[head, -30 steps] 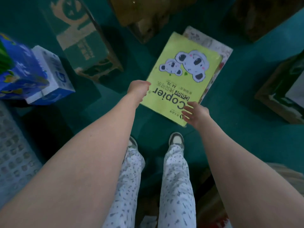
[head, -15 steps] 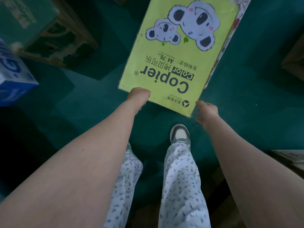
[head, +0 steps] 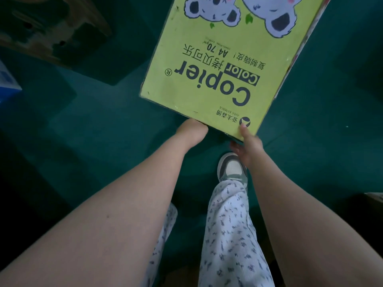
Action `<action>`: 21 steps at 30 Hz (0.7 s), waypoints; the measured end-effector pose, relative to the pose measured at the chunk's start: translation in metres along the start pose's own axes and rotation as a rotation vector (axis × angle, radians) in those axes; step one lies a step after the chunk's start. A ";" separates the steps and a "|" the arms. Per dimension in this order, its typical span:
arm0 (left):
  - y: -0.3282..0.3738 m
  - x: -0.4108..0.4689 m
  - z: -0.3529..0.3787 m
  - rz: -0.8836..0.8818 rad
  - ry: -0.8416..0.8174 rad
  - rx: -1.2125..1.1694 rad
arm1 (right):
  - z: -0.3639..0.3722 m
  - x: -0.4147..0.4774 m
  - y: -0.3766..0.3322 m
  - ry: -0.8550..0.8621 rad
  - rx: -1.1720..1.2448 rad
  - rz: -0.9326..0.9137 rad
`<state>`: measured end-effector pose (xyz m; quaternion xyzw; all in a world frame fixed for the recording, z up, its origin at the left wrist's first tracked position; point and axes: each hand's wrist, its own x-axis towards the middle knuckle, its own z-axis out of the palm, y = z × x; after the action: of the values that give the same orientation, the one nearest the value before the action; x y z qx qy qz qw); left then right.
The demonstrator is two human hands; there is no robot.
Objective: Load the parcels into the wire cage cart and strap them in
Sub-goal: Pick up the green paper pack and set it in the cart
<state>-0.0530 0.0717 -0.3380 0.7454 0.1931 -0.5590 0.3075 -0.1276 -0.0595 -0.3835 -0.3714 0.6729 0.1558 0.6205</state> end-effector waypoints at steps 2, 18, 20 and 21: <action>-0.003 -0.003 -0.003 -0.026 0.009 -0.032 | -0.001 -0.004 0.000 0.005 0.029 -0.016; 0.009 0.029 -0.019 -0.145 0.067 -0.252 | 0.009 0.020 -0.012 -0.110 -0.116 0.042; 0.005 0.028 -0.020 -0.141 0.112 -0.345 | 0.002 0.022 -0.011 -0.213 -0.132 0.068; 0.002 0.027 -0.020 -0.144 0.126 -0.426 | 0.000 0.018 -0.011 -0.271 -0.160 0.082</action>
<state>-0.0293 0.0827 -0.3593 0.6812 0.3781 -0.4785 0.4049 -0.1193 -0.0723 -0.3983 -0.3675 0.5829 0.2826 0.6673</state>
